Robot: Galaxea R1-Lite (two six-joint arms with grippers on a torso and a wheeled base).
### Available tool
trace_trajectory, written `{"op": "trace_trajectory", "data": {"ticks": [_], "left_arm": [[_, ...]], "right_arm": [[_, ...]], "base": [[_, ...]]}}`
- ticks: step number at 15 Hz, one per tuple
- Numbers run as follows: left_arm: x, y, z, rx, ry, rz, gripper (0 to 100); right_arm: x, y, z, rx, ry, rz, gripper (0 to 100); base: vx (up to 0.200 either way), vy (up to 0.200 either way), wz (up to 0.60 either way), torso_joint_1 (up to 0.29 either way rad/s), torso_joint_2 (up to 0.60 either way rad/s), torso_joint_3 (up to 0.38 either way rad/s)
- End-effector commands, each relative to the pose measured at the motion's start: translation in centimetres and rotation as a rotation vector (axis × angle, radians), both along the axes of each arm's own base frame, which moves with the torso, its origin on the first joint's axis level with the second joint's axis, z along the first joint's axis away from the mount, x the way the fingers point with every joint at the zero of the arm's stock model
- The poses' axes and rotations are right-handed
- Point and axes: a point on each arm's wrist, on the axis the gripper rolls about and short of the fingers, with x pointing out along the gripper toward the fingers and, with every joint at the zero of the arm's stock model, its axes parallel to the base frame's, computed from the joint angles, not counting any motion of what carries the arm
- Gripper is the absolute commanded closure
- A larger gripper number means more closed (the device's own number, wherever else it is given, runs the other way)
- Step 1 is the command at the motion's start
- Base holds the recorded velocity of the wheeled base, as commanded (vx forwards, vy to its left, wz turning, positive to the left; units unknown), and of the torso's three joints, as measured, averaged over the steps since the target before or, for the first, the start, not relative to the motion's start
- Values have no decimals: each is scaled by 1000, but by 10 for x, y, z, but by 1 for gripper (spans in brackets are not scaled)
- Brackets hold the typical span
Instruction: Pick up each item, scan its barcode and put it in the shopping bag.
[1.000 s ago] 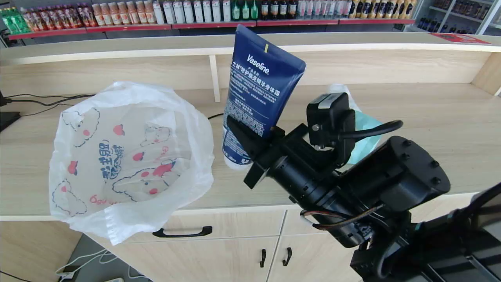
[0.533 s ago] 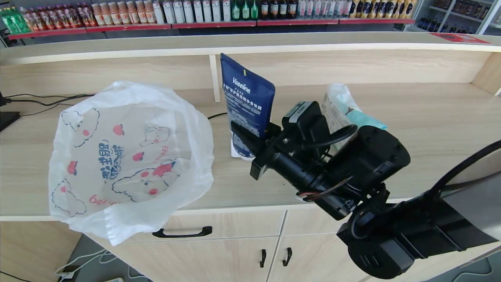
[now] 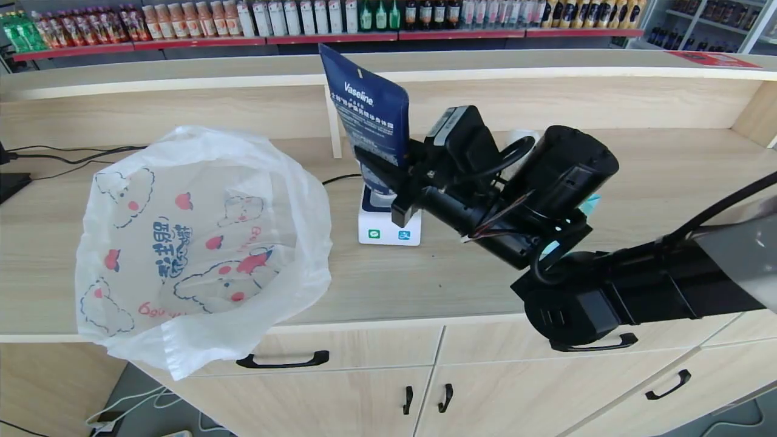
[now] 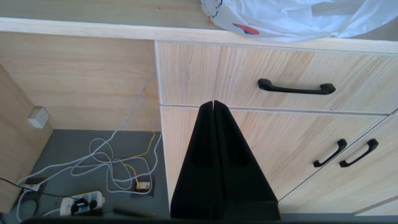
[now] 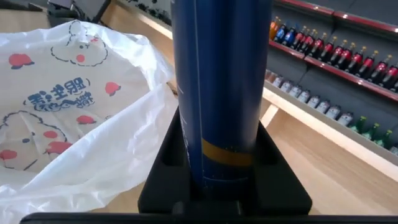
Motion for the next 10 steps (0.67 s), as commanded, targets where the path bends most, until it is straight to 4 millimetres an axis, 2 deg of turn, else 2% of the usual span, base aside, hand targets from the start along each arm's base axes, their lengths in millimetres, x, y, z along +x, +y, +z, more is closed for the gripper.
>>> {"op": "trace_trajectory", "data": {"ticks": [1,7,8,9,10], "left_arm": [[0,0,0,0,1,0,100],[0,0,0,0,1,0,100],[0,0,0,0,1,2,100],[0,0,0,0,1,0,100],[0,0,0,0,1,0,100]], "right_arm": [[11,-4,2,-31,-48,-6,100],[35,-36,-3,-226,-187,15,100],[40,-38,2,-234,-213,14,100],[44,-36,22,-219,-258,18,100],[46,-35,24,-230,-265,34,100]], "base": [[0,0,0,0,0,0],[0,0,0,0,0,0],[0,0,0,0,0,0],[0,0,0,0,0,0],[0,0,0,0,0,0]]}}
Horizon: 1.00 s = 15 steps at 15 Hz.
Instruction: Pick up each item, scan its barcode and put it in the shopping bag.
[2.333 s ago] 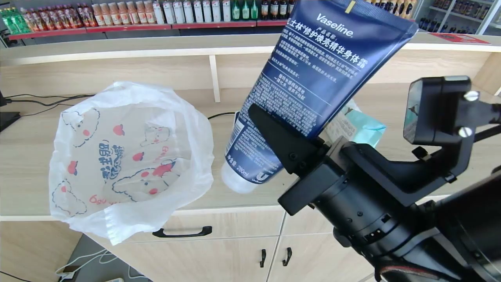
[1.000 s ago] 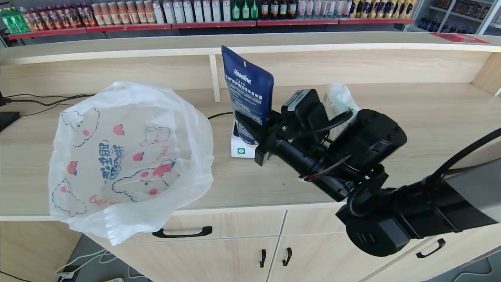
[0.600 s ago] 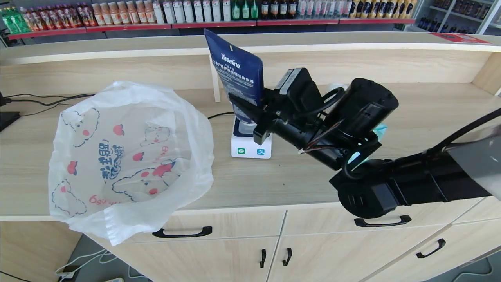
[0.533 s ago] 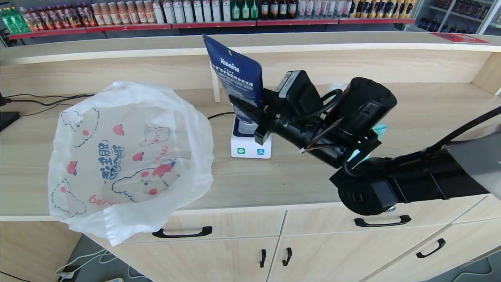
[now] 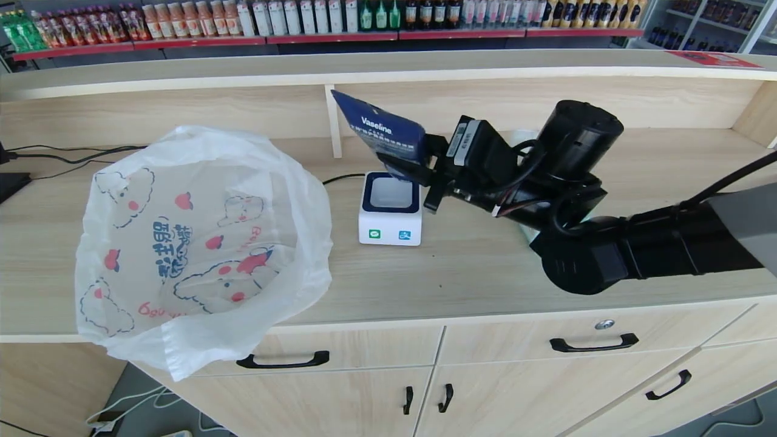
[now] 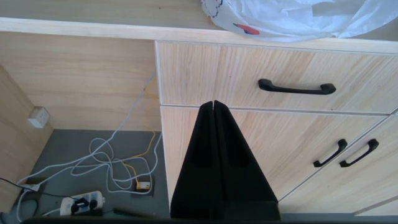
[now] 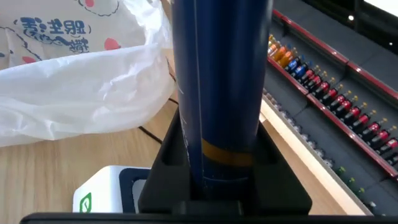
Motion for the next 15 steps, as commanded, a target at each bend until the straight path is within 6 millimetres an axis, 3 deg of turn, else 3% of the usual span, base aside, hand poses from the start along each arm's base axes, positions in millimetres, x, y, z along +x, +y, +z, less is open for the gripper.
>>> {"op": "trace_trajectory", "data": {"ticks": [1,6,15], "left_arm": [[0,0,0,-1,0,0,100],[0,0,0,-1,0,0,100],[0,0,0,-1,0,0,100]], "right_arm": [[14,-2,12,-37,-54,30,100],[23,2,-5,-90,-47,67,100],[34,-5,-11,-99,-43,49,100]], "base": [[0,0,0,0,0,0],[0,0,0,0,0,0],[0,0,0,0,0,0]]}}
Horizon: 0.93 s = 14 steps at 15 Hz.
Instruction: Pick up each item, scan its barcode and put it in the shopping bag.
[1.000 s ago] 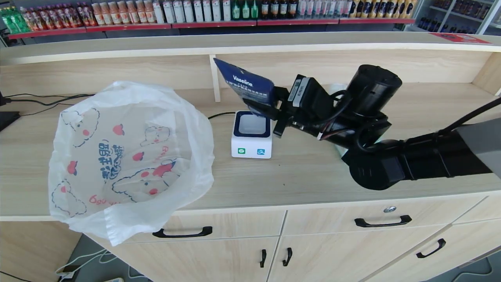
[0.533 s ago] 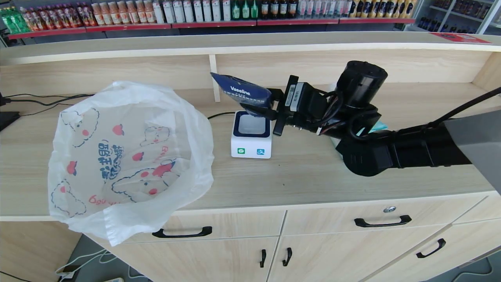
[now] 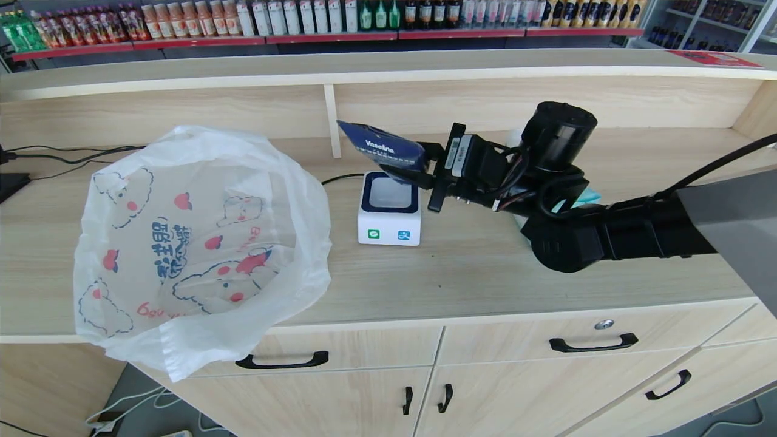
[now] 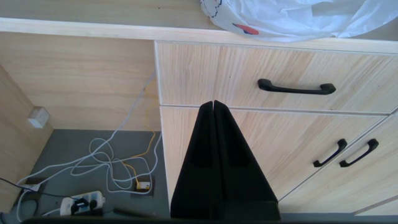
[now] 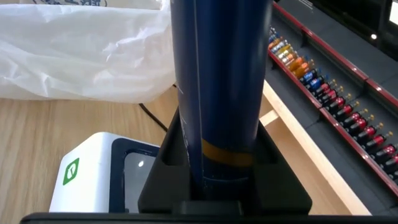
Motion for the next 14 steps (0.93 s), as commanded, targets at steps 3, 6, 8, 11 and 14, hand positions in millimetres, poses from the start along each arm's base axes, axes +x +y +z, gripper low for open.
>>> {"op": "trace_trajectory", "data": {"ticks": [3,6,8,11,14], "left_arm": [[0,0,0,-1,1,0,100],[0,0,0,-1,1,0,100],[0,0,0,-1,1,0,100],[0,0,0,-1,1,0,100],[0,0,0,-1,1,0,100]], "right_arm": [[3,1,-3,-2,2,-1,100],[4,2,-5,-5,3,-1,100],[5,2,-6,-5,5,-3,100],[5,2,-7,-5,7,-4,100],[1,1,-2,-1,2,-7,100]], "base": [[0,0,0,0,0,0],[0,0,0,0,0,0],[0,0,0,0,0,0],[0,0,0,0,0,0],[0,0,0,0,0,0]]}}
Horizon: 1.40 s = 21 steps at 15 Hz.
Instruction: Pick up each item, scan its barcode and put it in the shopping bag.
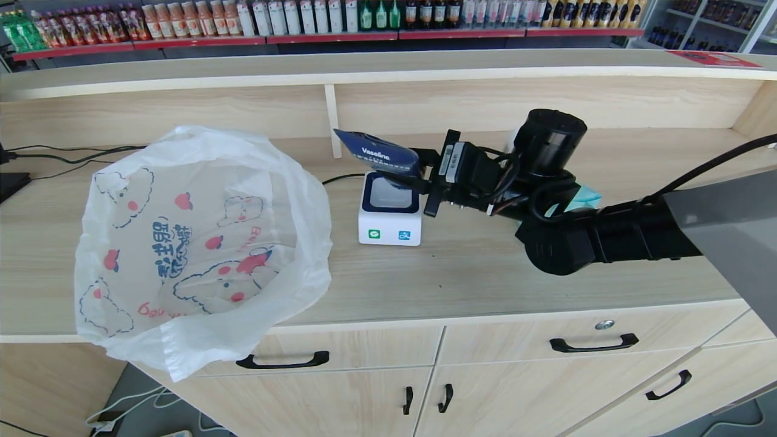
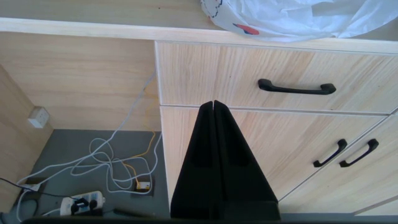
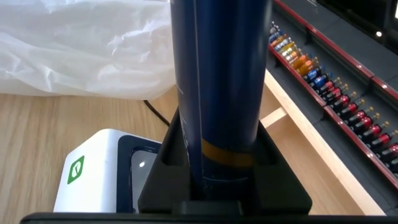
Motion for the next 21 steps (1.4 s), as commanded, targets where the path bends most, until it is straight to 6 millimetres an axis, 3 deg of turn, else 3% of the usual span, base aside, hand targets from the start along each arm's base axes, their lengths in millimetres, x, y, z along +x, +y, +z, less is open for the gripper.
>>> {"op": "trace_trajectory", "data": {"ticks": [1,5,10,14,16,17,21], "left_arm": [[0,0,0,0,0,2,100],[0,0,0,0,0,0,100],[0,0,0,0,0,0,100],[0,0,0,0,0,0,100],[0,0,0,0,0,0,100],[0,0,0,0,0,0,100],[0,0,0,0,0,0,100]], "right_arm": [[-5,-3,3,2,0,-2,100],[-20,-12,6,8,16,-37,100],[-53,-26,22,31,71,-31,100],[-110,-47,18,183,233,-88,100],[-132,-51,19,289,315,-123,100],[-152,-47,22,407,390,-131,100],[-192,-57,25,593,490,-212,100]], "base": [[0,0,0,0,0,0],[0,0,0,0,0,0],[0,0,0,0,0,0],[0,0,0,0,0,0],[0,0,0,0,0,0],[0,0,0,0,0,0],[0,0,0,0,0,0]]}}
